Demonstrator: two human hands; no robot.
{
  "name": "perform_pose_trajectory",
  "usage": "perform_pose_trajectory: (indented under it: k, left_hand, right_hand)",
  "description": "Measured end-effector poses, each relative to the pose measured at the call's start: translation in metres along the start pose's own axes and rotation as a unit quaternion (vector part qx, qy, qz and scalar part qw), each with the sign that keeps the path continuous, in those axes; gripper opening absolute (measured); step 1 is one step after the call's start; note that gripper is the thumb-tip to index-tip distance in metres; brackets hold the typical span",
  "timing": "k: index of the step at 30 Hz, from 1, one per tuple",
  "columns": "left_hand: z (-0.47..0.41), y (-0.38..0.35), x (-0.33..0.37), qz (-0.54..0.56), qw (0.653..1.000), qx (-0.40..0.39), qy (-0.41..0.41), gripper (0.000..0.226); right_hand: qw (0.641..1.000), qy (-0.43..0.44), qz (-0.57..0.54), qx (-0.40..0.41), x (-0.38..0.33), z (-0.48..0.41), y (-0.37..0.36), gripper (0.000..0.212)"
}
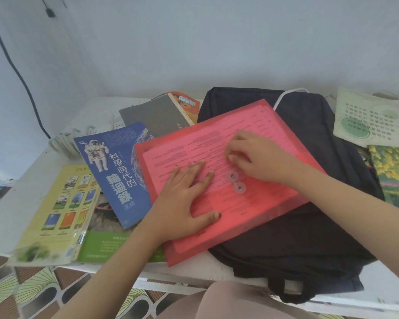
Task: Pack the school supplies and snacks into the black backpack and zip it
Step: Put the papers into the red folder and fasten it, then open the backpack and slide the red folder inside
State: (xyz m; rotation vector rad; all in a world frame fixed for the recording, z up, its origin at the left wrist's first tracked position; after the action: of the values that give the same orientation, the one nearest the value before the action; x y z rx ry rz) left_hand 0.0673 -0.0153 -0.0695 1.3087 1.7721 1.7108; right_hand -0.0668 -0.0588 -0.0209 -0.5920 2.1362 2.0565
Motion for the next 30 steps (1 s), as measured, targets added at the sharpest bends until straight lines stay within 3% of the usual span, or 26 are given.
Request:
perform_pose_trajectory:
  k: [3,7,11,14,17,20,22,24,30]
  left_hand:
    - [0.0,0.0,0.0,0.004,1.0,-0.002,0.001,0.083]
    - [0.0,0.001,0.0,0.009,1.0,0.001,0.0,0.082]
    - [0.0,0.002,-0.001,0.018,1.0,0.008,0.004,0.082]
    - [0.001,0.005,0.001,0.034,0.999,0.017,0.005,0.081]
    - [0.003,0.008,0.002,0.048,0.999,0.015,0.004,0.081]
    - [0.006,0.007,0.003,0.068,0.998,-0.002,0.013,0.082]
    - [0.008,0.008,0.002,0.103,0.994,0.0,0.032,0.08]
    - [0.009,0.009,0.002,0.125,0.991,0.005,0.048,0.078]
    - [0.01,0.011,0.015,0.146,0.985,0.044,0.075,0.063]
  right_hand:
    - [0.997,-0.059,0.024,0.048,0.036,0.009,0.018,0.026]
    - [0.972,-0.224,0.045,0.05,0.092,0.028,0.035,0.051]
    - [0.953,-0.293,-0.066,0.033,0.112,0.044,0.04,0.041]
    - [0.927,-0.283,-0.244,-0.016,0.114,0.046,0.037,0.022]
    - [0.847,-0.25,-0.448,-0.137,0.106,0.055,0.03,0.022]
    - [0.788,-0.22,-0.521,-0.243,0.102,0.069,0.021,0.022]
    - [0.777,-0.216,-0.51,-0.3,0.104,0.082,0.009,0.041]
    - [0.778,-0.228,-0.493,-0.316,0.108,0.092,0.001,0.045]
    - [0.776,-0.216,-0.53,-0.264,0.107,0.114,0.006,0.049]
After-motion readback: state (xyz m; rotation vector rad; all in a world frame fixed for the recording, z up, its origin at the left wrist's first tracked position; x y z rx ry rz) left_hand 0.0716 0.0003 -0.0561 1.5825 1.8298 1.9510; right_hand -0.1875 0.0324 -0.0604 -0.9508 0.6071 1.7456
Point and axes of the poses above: each hand's wrist, its own z-axis away from the middle knuckle, its own y-axis out of the back of the hand, x = y × z, the point moved 9 cm from there along -z, towards the middle knuckle, and after that the axes turned 13 degrees about -y, right-handed, at the moved point
